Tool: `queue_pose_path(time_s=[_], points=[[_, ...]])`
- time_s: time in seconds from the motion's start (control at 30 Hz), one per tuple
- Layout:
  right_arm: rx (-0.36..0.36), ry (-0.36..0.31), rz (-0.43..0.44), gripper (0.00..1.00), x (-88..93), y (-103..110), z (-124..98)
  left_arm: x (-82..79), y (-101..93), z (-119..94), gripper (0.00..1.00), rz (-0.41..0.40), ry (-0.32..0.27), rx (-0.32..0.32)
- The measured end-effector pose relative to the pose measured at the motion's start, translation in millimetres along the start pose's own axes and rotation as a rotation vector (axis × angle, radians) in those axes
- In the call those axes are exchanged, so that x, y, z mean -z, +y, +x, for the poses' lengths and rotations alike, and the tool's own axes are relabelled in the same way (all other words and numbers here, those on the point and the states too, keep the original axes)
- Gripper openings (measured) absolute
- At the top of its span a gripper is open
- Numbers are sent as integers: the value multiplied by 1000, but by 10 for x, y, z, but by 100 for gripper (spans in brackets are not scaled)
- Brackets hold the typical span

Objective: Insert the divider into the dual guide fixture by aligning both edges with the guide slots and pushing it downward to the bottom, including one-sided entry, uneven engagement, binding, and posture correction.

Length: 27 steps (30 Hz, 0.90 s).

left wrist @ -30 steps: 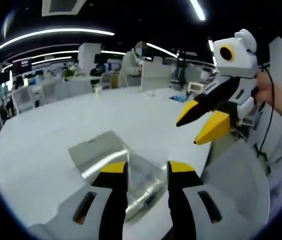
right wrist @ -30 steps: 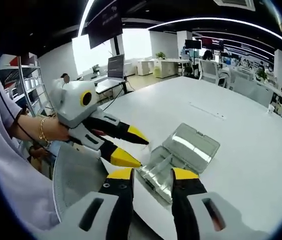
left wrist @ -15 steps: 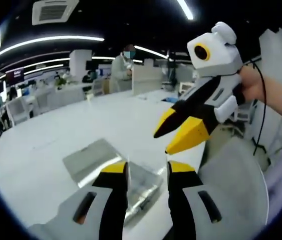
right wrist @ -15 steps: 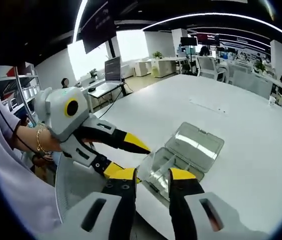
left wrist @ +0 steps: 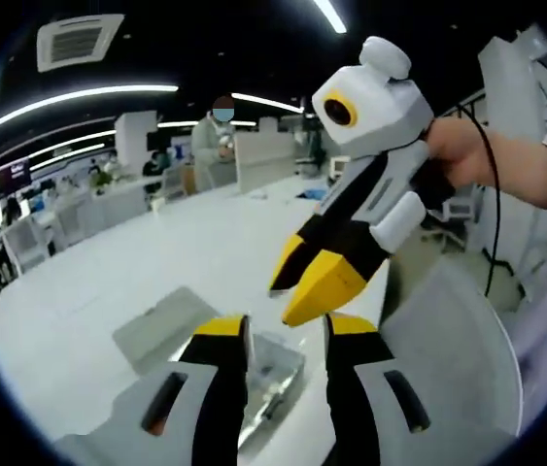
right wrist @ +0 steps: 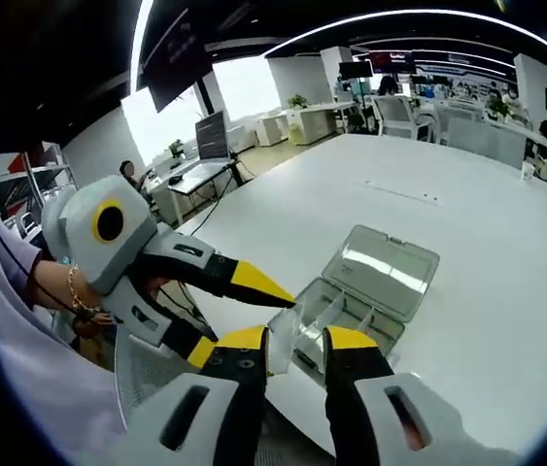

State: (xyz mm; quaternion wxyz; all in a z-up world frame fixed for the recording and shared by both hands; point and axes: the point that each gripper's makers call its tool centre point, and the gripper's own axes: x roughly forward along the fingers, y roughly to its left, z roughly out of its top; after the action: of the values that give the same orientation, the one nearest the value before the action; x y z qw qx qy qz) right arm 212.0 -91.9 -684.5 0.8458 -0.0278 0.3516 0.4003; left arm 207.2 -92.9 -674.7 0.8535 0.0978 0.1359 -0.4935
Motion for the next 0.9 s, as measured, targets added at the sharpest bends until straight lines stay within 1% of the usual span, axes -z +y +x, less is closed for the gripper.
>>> queue_pose_path(time_s=[0.3, 0.47, 0.6, 0.9], points=[[-16, 0, 30, 12, 15, 3, 0, -13, -74, 51, 28, 46, 4, 21], [-23, 1, 48, 10, 24, 1, 0, -15, -78, 63, 28, 75, 5, 19], [-28, 1, 72, 6, 25, -9, 3, -23, -77, 68, 28, 77, 3, 20], [-30, 6, 91, 0, 33, -17, 10, -21, -82, 68, 28, 78, 2, 22]])
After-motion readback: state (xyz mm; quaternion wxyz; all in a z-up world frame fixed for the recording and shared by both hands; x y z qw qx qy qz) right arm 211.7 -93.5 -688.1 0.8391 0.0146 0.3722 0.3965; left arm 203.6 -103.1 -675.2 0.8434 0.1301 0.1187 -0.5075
